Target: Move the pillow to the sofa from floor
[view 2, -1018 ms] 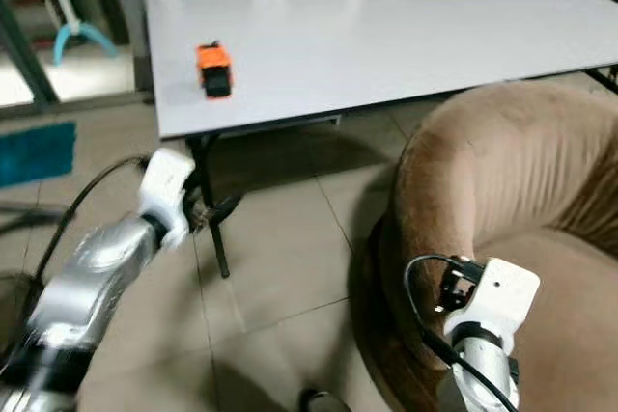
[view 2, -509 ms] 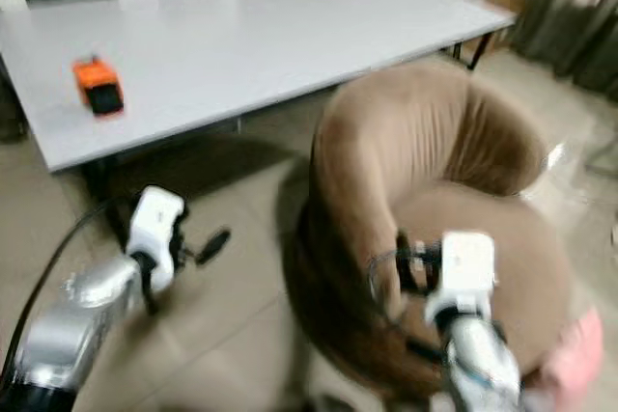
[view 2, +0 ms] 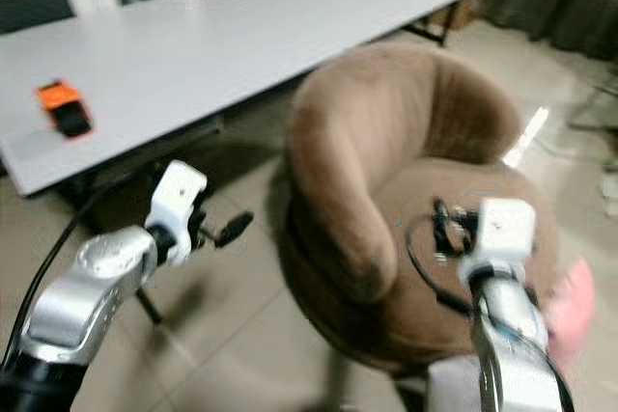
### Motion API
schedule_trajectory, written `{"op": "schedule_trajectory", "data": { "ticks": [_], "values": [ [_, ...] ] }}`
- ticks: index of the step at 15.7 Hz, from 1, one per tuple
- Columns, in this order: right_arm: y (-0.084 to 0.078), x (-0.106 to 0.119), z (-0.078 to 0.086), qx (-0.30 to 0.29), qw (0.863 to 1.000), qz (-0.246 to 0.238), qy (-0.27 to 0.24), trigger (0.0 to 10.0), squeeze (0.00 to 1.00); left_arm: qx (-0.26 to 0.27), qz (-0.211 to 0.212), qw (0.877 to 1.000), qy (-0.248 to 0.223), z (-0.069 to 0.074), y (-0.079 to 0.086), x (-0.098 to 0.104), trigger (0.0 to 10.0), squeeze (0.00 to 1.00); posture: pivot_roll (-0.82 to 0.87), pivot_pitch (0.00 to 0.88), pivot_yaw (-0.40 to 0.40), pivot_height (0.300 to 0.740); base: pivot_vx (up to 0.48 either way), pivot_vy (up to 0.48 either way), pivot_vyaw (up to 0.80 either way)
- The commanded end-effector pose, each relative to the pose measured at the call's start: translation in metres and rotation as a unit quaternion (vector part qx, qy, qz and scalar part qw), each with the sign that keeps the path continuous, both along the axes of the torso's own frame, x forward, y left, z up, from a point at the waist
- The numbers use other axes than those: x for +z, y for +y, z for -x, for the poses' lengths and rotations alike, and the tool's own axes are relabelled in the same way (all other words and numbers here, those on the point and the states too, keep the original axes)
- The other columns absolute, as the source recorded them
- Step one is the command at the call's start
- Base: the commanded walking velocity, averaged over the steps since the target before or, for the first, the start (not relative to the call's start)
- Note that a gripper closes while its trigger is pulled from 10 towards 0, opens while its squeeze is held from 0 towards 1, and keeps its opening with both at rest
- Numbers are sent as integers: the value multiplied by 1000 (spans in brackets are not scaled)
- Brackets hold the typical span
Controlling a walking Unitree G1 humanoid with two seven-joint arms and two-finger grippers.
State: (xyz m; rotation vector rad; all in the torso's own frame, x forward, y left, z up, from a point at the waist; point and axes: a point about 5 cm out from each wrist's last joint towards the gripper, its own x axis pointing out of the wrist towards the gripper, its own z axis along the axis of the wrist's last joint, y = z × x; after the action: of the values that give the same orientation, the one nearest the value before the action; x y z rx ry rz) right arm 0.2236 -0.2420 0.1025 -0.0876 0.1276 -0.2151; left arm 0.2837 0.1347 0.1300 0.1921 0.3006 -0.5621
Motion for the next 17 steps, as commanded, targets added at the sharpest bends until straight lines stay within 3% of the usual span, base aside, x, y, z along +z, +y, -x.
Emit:
{"op": "schedule_trajectory", "data": {
  "ticks": [1, 6, 9, 12, 14, 15, 17],
  "values": [
    [3, -1, 5, -8, 1000, -7, -4, 10000, 1000, 9, -22, 1000, -7, -1, 4, 5, 10000, 0, 76, 0, 47, 740, 0, 0, 0],
    [4, -10, 15, -46, 999, -22, 0, 10000, 1000, 42, -40, 998, -28, -6, 13, 21, 10000, 0, 127, 9, 49, 740, 0, 0, -160],
    [16, -2, 0, -37, 999, -29, -15, 10000, 1000, 82, 15, 996, -31, -4, 22, -15, 10000, 0, 72, 34, 2, 740, 0, 0, -267],
    [19, -3, -3, -25, 999, -20, -10, 10000, 1000, 83, 15, 996, -24, -2, 20, -20, 10000, 0, 98, 47, -30, 740, 0, 0, 0],
    [20, -8, 3, -41, 999, -27, 0, 10000, 996, 76, -5, 995, -61, -3, 16, -14, 10000, 0, 102, 47, -34, 740, 0, 0, 0],
    [22, -8, 5, -47, 998, -29, 0, 10000, 788, 79, 0, 995, -64, -4, 17, -14, 10000, 0, 88, 49, -23, 740, 0, 0, 0],
    [24, -8, 11, -60, 998, -28, 0, 10000, 0, 82, -12, 994, -72, -8, 17, -14, 10000, 0, 66, 49, -12, 740, 0, 0, 0]
  ]
}}
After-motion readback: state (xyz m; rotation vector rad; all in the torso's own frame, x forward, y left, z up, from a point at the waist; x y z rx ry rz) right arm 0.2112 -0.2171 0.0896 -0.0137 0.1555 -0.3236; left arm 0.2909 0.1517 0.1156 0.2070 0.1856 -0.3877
